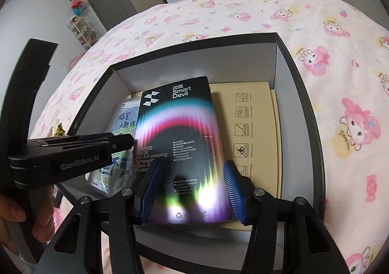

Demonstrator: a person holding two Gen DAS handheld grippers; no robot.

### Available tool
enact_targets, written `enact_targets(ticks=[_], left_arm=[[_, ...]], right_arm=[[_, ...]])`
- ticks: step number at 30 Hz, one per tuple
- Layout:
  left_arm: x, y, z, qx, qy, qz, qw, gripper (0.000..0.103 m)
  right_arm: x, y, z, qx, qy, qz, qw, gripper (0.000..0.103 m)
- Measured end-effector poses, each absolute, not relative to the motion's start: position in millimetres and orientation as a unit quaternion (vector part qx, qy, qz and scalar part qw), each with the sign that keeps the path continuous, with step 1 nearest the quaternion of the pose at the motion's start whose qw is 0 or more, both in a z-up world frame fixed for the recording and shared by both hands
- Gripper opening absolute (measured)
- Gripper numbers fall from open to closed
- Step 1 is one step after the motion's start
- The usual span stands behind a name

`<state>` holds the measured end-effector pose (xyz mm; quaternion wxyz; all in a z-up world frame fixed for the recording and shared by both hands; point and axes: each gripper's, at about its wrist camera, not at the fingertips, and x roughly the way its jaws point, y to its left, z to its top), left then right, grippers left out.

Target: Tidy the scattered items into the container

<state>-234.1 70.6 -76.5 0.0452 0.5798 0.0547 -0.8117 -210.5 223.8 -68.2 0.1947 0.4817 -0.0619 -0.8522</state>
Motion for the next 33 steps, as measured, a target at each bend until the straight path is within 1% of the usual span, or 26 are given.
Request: enact_targets(ticks=[3,5,7,11,15,16,19,27,33], left_arm=[[-233.1,58.6,-89.9,0.584,0.081,-0.806,0.057,0.032],[-231.0,53.9,-88.5,0.573,0.091,-0.81,0.083,0.032],[-229.9,50.8,-87.1,0.57,0.082,-0.811,0.106,0.032],[-237.0,49.8,-102.1,0.603,0.072,-0.788,0.1,0.031],[-242.2,63.8,-98.7,0.604,0.061,-0.792,0.061,0.031],[-244.3,70.8,-98.5,0.606,0.05,-0.792,0.051,0.03],[-249.1,88.4,-96.4,0.605,0.03,-0.795,0.01,0.03],[-253.2,114.1,-95.2,0.61,0.04,-0.786,-0.097,0.032],[-252.4,118.4,-93.1,0.601,0.031,-0.793,-0.101,0.033]], right_arm=[[-211.0,222.3,-71.8,0.486,-0.061,-0.85,0.195,0.049],[-211.8,221.3,-75.5,0.491,-0.07,-0.843,0.208,0.049],[-212.8,220.0,-77.6,0.494,-0.075,-0.838,0.219,0.049],[-214.9,215.5,-79.3,0.498,-0.053,-0.84,0.207,0.049],[-214.1,211.6,-79.8,0.498,-0.023,-0.847,0.185,0.049],[-214.0,211.2,-79.1,0.498,-0.02,-0.848,0.18,0.05],[-213.6,210.8,-77.0,0.499,-0.015,-0.849,0.172,0.05],[-213.8,212.7,-82.1,0.501,-0.014,-0.849,0.17,0.052],[-214.9,214.1,-86.4,0.504,-0.024,-0.847,0.168,0.053]])
